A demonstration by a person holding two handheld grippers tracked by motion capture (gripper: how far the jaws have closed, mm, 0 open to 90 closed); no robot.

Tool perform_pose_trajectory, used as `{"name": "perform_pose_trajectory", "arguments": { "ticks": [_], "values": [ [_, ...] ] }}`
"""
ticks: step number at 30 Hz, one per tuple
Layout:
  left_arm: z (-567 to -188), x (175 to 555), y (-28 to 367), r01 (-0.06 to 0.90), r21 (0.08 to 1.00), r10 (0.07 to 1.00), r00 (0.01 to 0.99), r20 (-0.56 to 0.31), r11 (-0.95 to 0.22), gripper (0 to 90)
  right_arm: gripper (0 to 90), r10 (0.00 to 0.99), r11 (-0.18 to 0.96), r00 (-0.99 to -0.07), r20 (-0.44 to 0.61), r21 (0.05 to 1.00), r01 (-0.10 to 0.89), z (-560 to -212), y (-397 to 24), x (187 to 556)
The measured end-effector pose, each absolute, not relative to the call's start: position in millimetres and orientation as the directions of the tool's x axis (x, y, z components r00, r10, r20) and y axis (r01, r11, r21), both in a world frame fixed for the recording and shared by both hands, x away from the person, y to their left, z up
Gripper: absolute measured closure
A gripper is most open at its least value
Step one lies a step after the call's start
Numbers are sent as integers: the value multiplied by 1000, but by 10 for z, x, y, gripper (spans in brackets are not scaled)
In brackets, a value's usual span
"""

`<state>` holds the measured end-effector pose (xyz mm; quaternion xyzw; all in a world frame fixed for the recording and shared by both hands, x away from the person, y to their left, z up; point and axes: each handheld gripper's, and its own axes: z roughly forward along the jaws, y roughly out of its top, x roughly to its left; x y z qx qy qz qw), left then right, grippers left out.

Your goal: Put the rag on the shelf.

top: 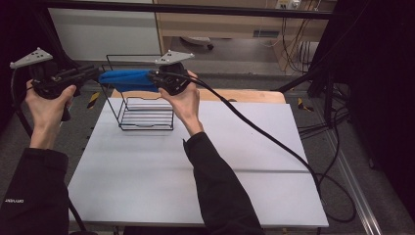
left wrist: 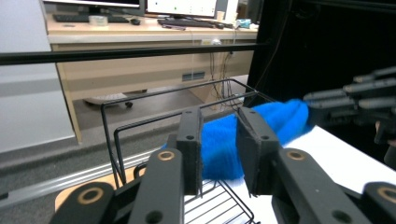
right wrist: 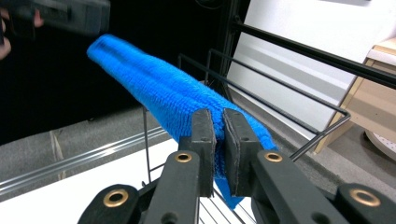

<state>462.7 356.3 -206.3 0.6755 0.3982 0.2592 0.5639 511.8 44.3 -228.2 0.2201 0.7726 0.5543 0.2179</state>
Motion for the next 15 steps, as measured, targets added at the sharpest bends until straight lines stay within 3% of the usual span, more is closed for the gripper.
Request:
{"name": "perform_pose_trajectory", "arguments": {
  "ticks": [6,15],
  "values": [
    [-2196,4724,3461,339,937,821,556,-128,-83,892,823,561,328,-819,-121,941,86,-2321,450,5102],
    [-2374,4725,3429,378,918,802,582,-136,-119,900,802,551,350,-825,-124,932,94,-2415,440,5109]
  ]
}}
